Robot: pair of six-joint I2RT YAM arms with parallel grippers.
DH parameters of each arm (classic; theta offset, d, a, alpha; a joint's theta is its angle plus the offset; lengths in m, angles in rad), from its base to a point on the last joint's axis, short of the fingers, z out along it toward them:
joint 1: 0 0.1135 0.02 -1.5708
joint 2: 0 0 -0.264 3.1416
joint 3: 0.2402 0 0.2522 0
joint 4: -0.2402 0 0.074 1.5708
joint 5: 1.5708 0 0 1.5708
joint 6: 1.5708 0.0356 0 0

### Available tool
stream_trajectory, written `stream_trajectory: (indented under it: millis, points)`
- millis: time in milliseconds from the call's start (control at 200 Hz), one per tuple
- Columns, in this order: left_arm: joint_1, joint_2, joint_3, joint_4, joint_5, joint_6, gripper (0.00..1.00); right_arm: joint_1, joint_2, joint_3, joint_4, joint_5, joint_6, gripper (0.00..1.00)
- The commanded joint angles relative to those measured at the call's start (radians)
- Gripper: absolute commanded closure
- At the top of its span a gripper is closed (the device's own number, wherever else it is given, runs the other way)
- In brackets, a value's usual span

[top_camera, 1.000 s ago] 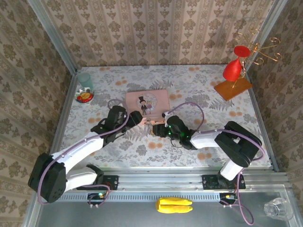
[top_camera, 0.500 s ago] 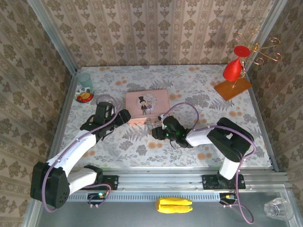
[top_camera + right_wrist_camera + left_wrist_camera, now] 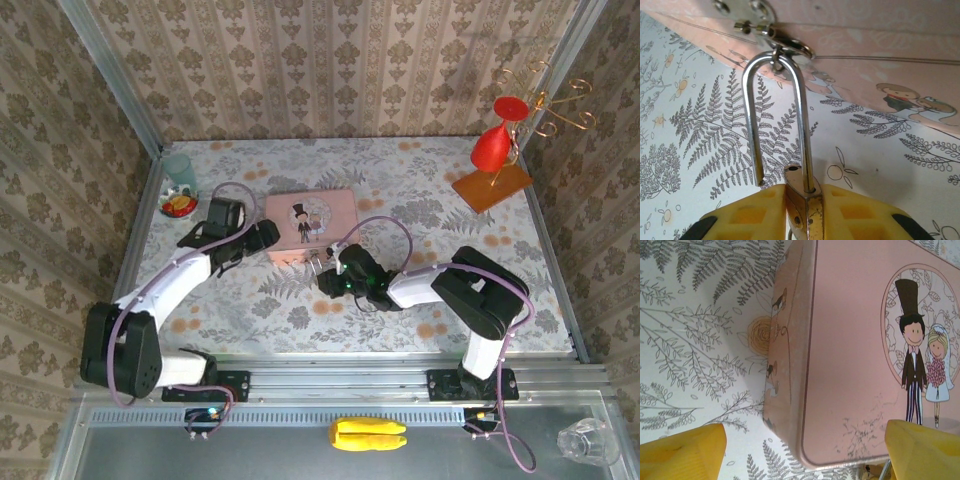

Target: Unlock the padlock with the key

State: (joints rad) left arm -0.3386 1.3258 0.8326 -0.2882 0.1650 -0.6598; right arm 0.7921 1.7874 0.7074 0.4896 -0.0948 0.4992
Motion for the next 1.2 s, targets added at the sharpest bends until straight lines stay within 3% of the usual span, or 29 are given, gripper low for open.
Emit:
stream_trajectory:
  millis: [0,140,435,700,855,1000,1195]
  points:
    - [0.009,0.047,0.056,-0.009,0.022,0.049,0.16,0.0,0.019,0.015,-0.073,0.032,-0.021,0.79]
    - [0.01,0.125,0.104,0.016,0.067,0.086,0.15,0.003,0.02,0.017,-0.08,0.068,-0.003,0.87]
    - [0.008,0.218,0.147,-0.011,0.011,0.093,0.15,0.022,-0.02,0.006,-0.08,0.178,0.067,1.0]
    - [-0.063,0.224,0.115,-0.051,-0.097,0.038,0.16,0.034,-0.063,0.006,-0.112,0.326,0.183,1.0]
    - [-0.127,0.237,0.072,0.006,-0.123,-0.054,0.17,0.03,-0.087,0.006,-0.134,0.39,0.266,1.0]
    - [-0.208,0.263,0.072,0.006,-0.167,-0.125,0.18,0.007,-0.096,0.006,-0.13,0.382,0.328,1.0]
    - [-0.253,0.262,0.051,0.007,-0.226,-0.19,0.18,-0.043,-0.091,0.016,-0.129,0.342,0.395,1.0]
